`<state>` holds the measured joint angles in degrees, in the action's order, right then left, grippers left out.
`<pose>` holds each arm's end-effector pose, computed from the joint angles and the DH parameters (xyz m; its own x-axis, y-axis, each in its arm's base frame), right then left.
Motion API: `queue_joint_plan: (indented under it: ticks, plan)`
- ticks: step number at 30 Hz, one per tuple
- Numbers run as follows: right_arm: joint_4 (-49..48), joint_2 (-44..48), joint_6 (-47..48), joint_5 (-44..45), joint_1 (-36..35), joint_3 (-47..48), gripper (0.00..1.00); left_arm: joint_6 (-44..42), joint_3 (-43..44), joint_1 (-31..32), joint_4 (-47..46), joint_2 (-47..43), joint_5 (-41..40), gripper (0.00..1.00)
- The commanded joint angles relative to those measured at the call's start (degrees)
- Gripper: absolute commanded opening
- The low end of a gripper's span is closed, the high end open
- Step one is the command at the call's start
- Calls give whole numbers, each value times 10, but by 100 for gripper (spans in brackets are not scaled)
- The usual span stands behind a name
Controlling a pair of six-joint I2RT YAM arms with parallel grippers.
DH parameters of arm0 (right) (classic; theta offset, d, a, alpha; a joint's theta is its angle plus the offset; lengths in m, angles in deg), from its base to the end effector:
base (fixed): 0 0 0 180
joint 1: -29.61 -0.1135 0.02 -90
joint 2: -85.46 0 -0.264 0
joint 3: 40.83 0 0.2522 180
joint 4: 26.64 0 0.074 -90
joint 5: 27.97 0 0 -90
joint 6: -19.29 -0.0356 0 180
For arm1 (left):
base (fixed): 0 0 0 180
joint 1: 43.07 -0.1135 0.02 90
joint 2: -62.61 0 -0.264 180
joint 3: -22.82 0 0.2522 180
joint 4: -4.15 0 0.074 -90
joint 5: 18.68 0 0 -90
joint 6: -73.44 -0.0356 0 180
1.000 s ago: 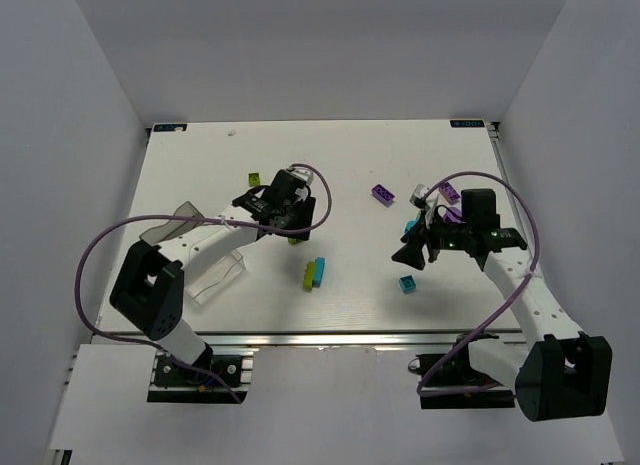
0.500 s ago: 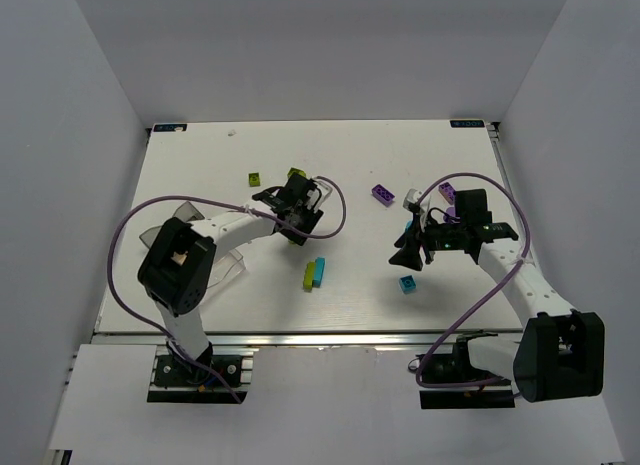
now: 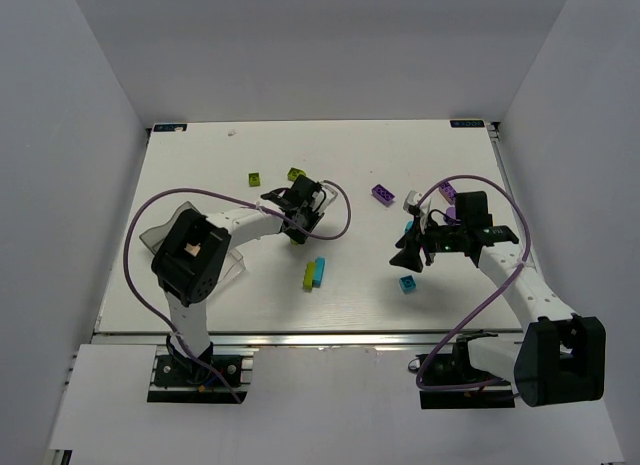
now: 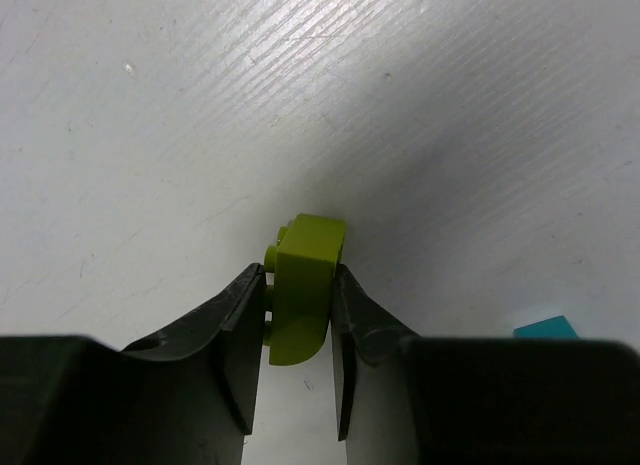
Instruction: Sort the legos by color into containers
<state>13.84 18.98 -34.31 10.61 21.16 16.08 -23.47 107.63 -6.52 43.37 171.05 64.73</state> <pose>0.2186 0.0606 0.2399 -0.2613 -0.4129 -0.8725 -0.9234 0.3703 0.1013 0.3113 -0.2257 0.1655 -0.6435 0.6258 -0.4407 0.6315 0.7594 0.1563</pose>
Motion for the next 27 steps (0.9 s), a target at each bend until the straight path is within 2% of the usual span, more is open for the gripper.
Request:
queue_joint_plan:
  ticks: [1, 7, 10, 11, 13, 14, 17, 20, 26, 27]
  plan:
    - [-14, 4, 2, -4, -3, 7, 60, 13, 11, 1, -9, -21, 11, 22]
    - [-9, 0, 5, -6, -3, 21, 55, 78, 3, 0, 0, -114, 3, 12]
    - [-4, 0, 6, -10, -10, 26, 39, 114, -11, -4, 19, -180, -5, 10]
    - [-4, -1, 6, -10, -13, 28, 28, 122, -22, -9, 33, -197, -11, 9]
    - [-4, -1, 6, -11, -26, 29, 17, 147, -47, -33, 45, -248, -13, 9]
    - [-7, -1, 3, -5, -32, 27, 1, 156, -57, -45, 56, -265, -10, 9]
    - [-29, -3, -15, 4, -54, 25, 0, 167, -91, -118, 69, -330, -2, 8]
    - [-42, -10, -21, 17, -72, 28, 0, 147, -122, -219, 83, -375, -17, 7]
    - [-45, -32, -23, 20, -97, 41, 0, 103, -124, -357, 63, -353, -87, 7]
    - [-45, -33, -23, 21, -104, 42, 0, 94, -125, -365, 53, -346, -88, 7]
